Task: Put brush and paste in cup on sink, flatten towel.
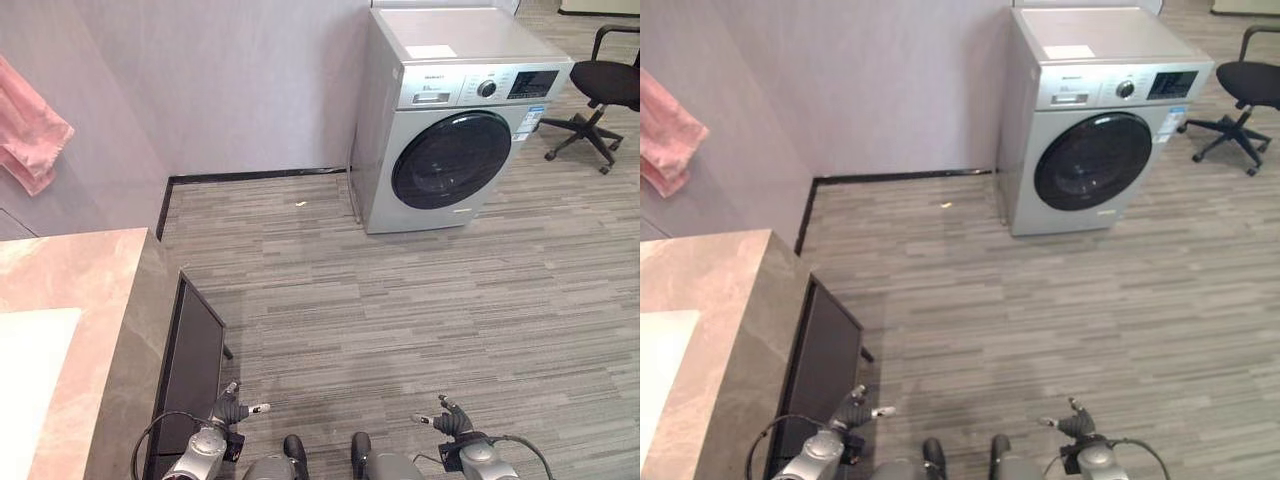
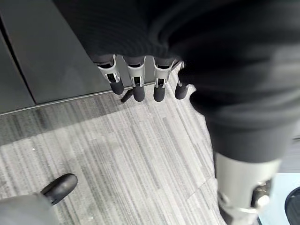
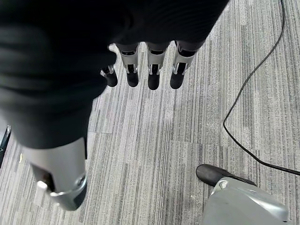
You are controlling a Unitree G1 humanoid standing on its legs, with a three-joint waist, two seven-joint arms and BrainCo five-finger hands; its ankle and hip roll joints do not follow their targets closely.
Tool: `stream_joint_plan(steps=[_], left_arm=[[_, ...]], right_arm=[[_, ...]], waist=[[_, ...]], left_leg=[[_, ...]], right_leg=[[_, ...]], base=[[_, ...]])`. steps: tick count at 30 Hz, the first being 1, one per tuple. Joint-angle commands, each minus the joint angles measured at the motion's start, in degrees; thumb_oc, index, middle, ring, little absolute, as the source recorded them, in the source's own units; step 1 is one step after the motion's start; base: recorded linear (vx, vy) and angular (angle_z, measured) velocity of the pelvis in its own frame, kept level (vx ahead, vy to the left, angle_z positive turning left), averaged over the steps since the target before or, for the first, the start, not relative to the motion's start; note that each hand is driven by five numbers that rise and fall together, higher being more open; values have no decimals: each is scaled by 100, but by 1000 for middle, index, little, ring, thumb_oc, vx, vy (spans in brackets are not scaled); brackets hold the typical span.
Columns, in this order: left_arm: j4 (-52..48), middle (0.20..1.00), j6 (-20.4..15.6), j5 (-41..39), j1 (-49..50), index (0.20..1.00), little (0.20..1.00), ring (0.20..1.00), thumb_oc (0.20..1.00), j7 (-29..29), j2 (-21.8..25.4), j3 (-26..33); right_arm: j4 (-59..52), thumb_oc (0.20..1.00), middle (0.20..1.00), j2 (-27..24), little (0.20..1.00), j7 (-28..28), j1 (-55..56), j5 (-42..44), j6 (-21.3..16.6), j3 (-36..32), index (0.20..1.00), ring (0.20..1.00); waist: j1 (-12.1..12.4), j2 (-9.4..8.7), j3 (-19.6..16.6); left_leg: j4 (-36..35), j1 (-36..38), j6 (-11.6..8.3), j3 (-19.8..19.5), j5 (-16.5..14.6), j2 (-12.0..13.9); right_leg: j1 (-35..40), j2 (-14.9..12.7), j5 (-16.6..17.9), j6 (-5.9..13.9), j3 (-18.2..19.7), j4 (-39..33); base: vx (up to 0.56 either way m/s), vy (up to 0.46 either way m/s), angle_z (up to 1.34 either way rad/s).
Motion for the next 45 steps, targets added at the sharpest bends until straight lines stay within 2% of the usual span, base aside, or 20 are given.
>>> stream_joint_plan(steps=[1,18,21,23,26,27,28,29,31,32,34,35,36,37,38,39,40,41,43,45], left_arm=[[51,1000,-143,-28,-170,1000,1000,1000,1000,82,-31,-20],[578,1000,-93,58,-293,1000,1000,1000,1000,65,-197,-90],[485,1000,-91,20,-308,1000,1000,1000,1000,31,-207,-143],[363,1000,-105,1,-325,1000,1000,1000,1000,4,-133,-131],[53,1000,-107,3,-338,1000,1000,1000,1000,-10,-13,-156],[-41,1000,-101,6,-359,1000,1000,1000,1000,-8,35,-158],[-85,1000,-99,24,-390,1000,1000,1000,1000,-20,67,-201],[13,1000,-96,-1,-463,1000,1000,1000,1000,8,60,-181],[58,1000,-102,-10,-480,1000,1000,1000,1000,2,40,-175],[27,1000,-106,2,-453,1000,1000,1000,1000,-35,26,-161],[12,1000,-121,152,-388,1000,1000,1000,1000,-108,32,-242],[127,1000,-153,274,-441,1000,1000,1000,1000,-173,-10,-379],[184,1000,-178,308,-462,1000,1000,1000,1000,-183,-19,-424],[231,1000,-191,375,-518,1000,1000,1000,1000,-164,58,-461],[236,1000,-196,381,-567,1000,1000,1000,1000,-142,64,-466],[289,1000,-182,394,-648,1000,1000,1000,1000,-123,129,-416],[412,1000,-175,334,-752,1000,1000,1000,1000,-89,191,-290],[406,1000,-153,346,-818,1000,1000,1000,1000,-72,237,-293],[418,1000,-146,307,-877,1000,1000,1000,1000,-63,256,-300],[504,1000,-163,301,-845,1000,1000,1000,1000,-44,256,-258]], right_arm=[[-101,1000,1000,-95,1000,82,-44,225,-258,6,1000,1000],[162,1000,1000,6,1000,121,134,248,-268,60,1000,1000],[209,1000,1000,-24,1000,88,89,222,-236,44,1000,1000],[141,1000,1000,-72,1000,105,-23,384,-233,-61,1000,1000],[-86,1000,1000,-134,1000,84,-53,447,-216,-127,1000,1000],[-226,1000,1000,-159,1000,97,-18,475,-221,-138,1000,1000],[-333,1000,1000,-191,1000,102,19,500,-236,-125,1000,1000],[-486,1000,1000,-223,1000,45,31,496,-268,-116,1000,1000],[-773,1000,1000,-260,1000,65,186,530,-292,-151,1000,1000],[-1133,1000,1000,-318,1000,125,391,497,-291,-173,1000,1000],[-1670,1000,1000,-463,1000,234,649,321,-283,-102,1000,1000],[-1630,1000,1000,-577,1000,264,641,276,-322,-76,1000,1000],[-1678,1000,1000,-629,1000,271,637,289,-340,-97,1000,1000],[-1733,1000,1000,-765,1000,277,665,354,-387,-215,1000,1000],[-1737,1000,1000,-795,1000,260,658,353,-398,-238,1000,1000],[-1802,1000,1000,-903,1000,250,664,297,-406,-294,1000,1000],[-1927,1000,1000,-1059,1000,258,765,282,-426,-395,1000,1000],[-1971,1000,1000,-1135,1000,256,765,259,-410,-398,1000,1000],[-1878,1000,1000,-1138,1000,225,716,217,-391,-367,1000,1000],[-1905,1000,1000,-1105,1000,217,742,170,-394,-340,1000,1000]], waist=[[50,-48,107],[93,4,17],[110,14,58],[117,30,158],[103,108,347],[47,113,464],[-61,111,552],[-150,46,665],[-288,-6,713],[-419,28,740],[-567,95,671],[-624,145,610],[-636,199,590],[-667,365,494],[-682,398,499],[-710,464,459],[-686,377,528],[-599,232,661],[-453,189,754],[-329,118,752]], left_leg=[[204,230,-239,-394,-293,-198],[76,371,-270,-649,-237,-241],[227,295,-256,-687,-303,-265],[350,197,-199,-656,-361,-316],[336,173,-7,-749,-436,-431],[369,230,54,-794,-500,-482],[384,320,70,-924,-555,-577],[325,503,98,-940,-728,-723],[327,690,62,-1063,-857,-877],[304,890,-9,-1190,-965,-917],[211,1134,-118,-1385,-989,-909],[243,1136,-202,-1493,-887,-857],[243,1140,-256,-1542,-809,-789],[166,1175,-476,-1740,-443,-557],[209,1141,-540,-1802,-337,-514],[421,1092,-728,-1865,8,-354],[1845,512,-984,-1937,1080,-193],[2419,102,-930,-1853,1154,-197],[2217,-453,-785,-1699,800,-325],[1721,-1049,-677,-1301,619,-200]], right_leg=[[338,11,355,535,398,-488],[553,11,301,481,151,-558],[510,-30,291,503,123,-486],[363,-116,287,584,199,-277],[-113,-259,332,782,324,688],[-378,-234,490,815,323,1192],[-669,-8,527,766,440,1282],[-1291,-134,806,732,14,658],[-1595,-192,1073,801,25,57],[-1632,-216,1243,862,-6,-399],[-1537,-156,1384,841,161,-532],[-1471,-11,1474,754,385,-438],[-1451,51,1464,713,376,-411],[-1450,219,1259,590,304,-232],[-1406,222,1205,557,255,-202],[-1305,269,1019,467,140,-128],[-803,301,728,206,147,-201],[-562,233,590,104,151,-200],[-272,219,457,123,220,-213],[25,182,342,192,262,-322]], base=[[0,0,0],[16,-19,9],[-22,44,6],[-69,189,13],[-39,226,12],[92,138,16],[250,94,19],[339,13,15],[414,-39,53],[435,-41,85],[437,-112,69],[368,-162,101],[432,-307,92],[350,-268,83],[462,-363,114],[537,-403,159],[610,-496,163],[513,-400,84],[277,-147,-16],[323,-54,-73]])
